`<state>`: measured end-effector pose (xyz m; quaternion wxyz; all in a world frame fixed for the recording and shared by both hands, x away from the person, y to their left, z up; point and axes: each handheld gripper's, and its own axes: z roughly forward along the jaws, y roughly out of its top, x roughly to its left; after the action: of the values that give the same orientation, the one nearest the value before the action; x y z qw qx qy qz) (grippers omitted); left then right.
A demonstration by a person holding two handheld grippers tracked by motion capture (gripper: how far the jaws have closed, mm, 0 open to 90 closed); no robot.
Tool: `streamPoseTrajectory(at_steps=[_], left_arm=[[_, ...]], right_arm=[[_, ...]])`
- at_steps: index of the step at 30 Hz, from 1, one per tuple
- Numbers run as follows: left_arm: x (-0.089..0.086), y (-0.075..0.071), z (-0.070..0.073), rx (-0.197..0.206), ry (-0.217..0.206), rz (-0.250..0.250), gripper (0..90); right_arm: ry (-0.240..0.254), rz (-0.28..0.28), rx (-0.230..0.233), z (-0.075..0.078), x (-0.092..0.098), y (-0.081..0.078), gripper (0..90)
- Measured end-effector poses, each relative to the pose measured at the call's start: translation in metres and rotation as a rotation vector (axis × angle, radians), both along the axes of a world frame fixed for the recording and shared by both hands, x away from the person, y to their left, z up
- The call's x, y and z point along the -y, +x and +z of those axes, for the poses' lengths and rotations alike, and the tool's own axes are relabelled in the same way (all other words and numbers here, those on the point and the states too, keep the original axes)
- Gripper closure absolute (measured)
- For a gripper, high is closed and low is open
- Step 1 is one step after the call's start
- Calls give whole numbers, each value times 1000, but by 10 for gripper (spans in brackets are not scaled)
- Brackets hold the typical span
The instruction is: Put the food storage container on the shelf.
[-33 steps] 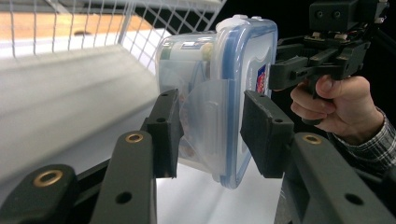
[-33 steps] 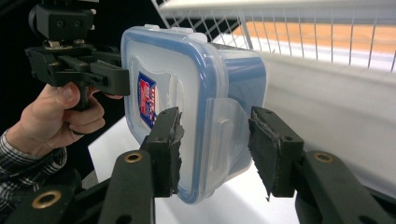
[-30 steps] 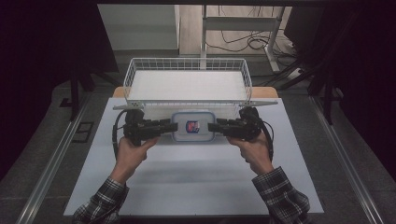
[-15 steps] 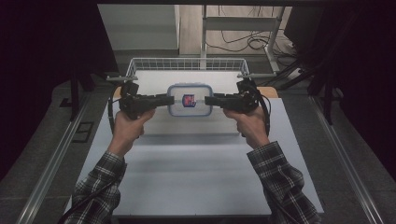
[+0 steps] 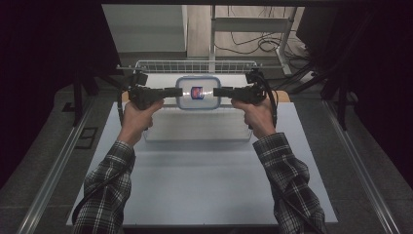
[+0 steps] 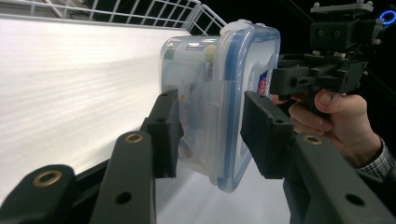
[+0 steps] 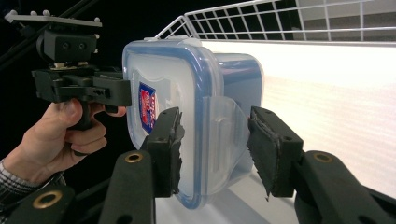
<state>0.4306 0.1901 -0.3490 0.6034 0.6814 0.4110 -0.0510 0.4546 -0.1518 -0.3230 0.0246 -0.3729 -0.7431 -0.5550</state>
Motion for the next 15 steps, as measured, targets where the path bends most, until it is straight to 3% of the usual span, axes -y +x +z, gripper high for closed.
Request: streamPoseTrajectory(at_steps=[5, 15], left_arm=[[0, 14, -1, -19, 1, 8, 574], [-2, 22, -1, -33, -7, 34, 564]], right_arm=[[-1, -15, -18, -1, -2, 15, 540], [14, -24, -45, -4, -5, 27, 534]])
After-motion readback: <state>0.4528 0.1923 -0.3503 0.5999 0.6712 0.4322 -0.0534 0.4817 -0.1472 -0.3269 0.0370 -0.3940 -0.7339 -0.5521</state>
